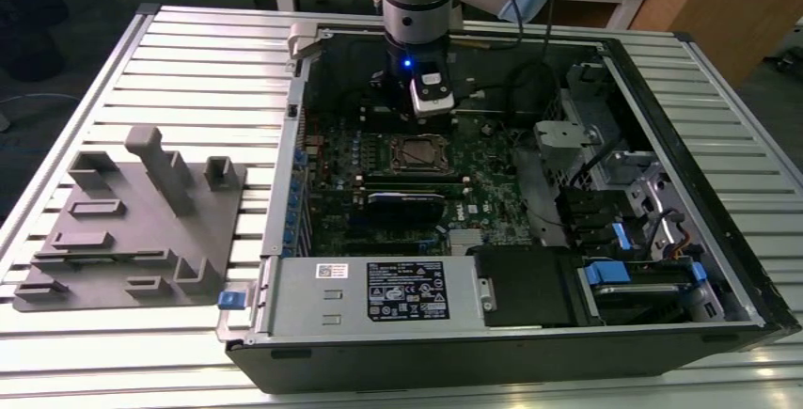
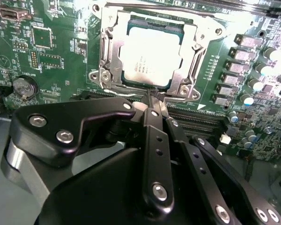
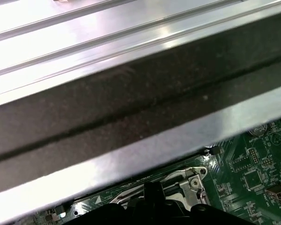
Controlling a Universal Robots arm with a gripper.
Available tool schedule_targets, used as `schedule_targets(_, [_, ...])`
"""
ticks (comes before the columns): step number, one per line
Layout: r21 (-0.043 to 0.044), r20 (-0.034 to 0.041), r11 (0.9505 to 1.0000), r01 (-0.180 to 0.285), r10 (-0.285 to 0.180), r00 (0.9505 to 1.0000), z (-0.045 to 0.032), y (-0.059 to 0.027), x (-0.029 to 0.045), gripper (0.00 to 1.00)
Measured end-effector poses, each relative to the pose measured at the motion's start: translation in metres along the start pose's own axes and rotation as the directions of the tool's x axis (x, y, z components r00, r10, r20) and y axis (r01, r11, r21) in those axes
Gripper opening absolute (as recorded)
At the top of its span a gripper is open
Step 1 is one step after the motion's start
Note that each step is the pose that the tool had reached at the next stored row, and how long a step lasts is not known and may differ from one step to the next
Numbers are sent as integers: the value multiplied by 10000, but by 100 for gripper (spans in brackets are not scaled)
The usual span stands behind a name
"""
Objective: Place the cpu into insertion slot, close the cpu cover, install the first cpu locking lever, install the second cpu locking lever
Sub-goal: 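Install the first cpu locking lever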
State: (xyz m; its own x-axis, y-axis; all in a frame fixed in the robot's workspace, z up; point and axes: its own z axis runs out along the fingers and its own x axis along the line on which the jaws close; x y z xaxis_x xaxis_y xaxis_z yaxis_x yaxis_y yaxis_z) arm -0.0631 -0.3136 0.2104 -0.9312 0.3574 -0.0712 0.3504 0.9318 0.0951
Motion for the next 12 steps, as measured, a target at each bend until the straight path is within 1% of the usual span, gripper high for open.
schedule_targets(2, [3,0,10000,0,0,10000,-25,3,-2,11])
schedule_targets(5, [0,1,10000,1,-1,10000,-30,3,-2,11])
schedule_targets(7, [3,1,10000,1,-1,10000,-72,7,-5,11])
schedule_targets(12, [3,1,10000,0,0,10000,-73,7,-5,11])
